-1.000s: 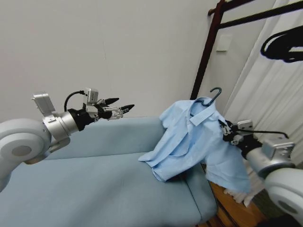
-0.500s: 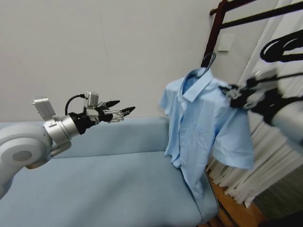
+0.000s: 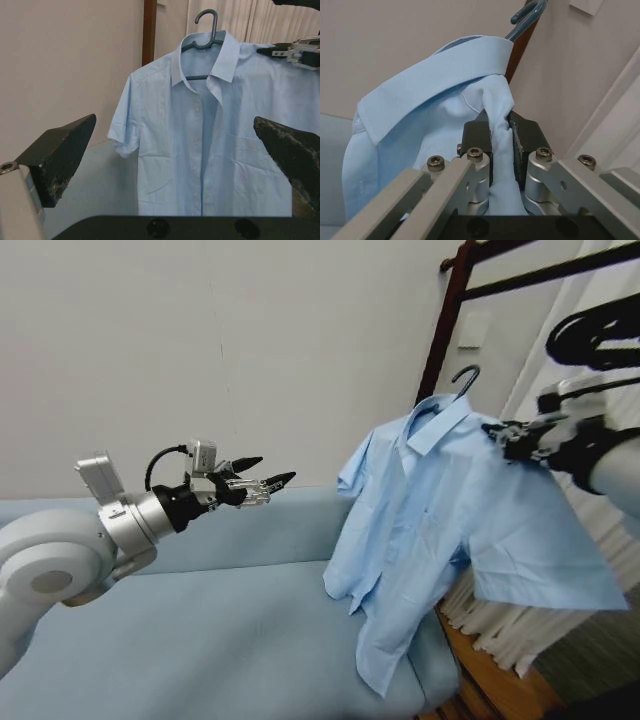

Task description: Pick up the clothes from the sofa and hang them on the clothes hanger.

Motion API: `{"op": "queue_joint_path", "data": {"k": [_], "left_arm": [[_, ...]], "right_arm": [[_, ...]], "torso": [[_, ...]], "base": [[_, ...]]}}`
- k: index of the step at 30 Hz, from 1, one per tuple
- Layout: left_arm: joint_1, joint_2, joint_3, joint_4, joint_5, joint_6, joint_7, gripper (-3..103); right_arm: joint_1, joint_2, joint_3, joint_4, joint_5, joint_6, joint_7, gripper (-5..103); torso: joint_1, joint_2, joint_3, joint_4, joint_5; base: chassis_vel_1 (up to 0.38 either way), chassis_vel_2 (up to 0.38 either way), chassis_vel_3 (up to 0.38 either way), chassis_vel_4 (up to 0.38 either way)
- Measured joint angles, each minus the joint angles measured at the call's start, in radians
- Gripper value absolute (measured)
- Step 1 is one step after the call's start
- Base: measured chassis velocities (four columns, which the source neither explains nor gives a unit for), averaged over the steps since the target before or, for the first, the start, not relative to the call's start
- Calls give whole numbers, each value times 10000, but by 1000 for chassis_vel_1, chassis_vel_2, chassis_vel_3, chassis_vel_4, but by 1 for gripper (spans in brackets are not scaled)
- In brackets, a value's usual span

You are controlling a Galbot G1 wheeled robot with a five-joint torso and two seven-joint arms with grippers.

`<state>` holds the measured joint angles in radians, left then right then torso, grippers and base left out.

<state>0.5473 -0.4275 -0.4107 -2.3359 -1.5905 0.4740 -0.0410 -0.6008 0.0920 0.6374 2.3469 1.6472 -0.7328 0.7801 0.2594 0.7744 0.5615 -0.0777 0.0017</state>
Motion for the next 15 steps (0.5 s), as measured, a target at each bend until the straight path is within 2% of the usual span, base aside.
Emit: {"op": "queue_joint_path", "data": {"k": [3,5,8,9,12,15], "left_arm": [[7,93,28,-47,-40,-2,8,100],[34,116,18,-60,-45,-2,8,100],[59,206,-11,-85,-87,-3,1,100],[59,206,-11,-85,-87,-3,1,100],[-33,220,21,-56,-119,-5,-1,100],[-36,191,57,-43,-122,-5,-1,100]], "right_arm": [[-647,67,31,-546,-1403,0,-506,9],[-756,73,51,-641,-1694,-1,-644,9],[-725,-202,106,-1127,-3050,-13,-1576,9],[-725,-202,106,-1127,-3050,-13,-1576,9],[-221,-741,-1,-1669,-3828,-14,-2463,9],[107,-1056,-250,-1892,-4009,-15,-2754,9]], "torso": [[1,0,0,-4,1],[0,0,0,-4,4],[0,0,0,-2,0],[0,0,0,-2,0],[0,1,-1,-3,-3],[0,1,-2,-4,-4]], "base": [[0,0,0,0],[0,0,0,0],[0,0,0,0],[0,0,0,0],[0,0,0,0],[0,0,0,0]]}}
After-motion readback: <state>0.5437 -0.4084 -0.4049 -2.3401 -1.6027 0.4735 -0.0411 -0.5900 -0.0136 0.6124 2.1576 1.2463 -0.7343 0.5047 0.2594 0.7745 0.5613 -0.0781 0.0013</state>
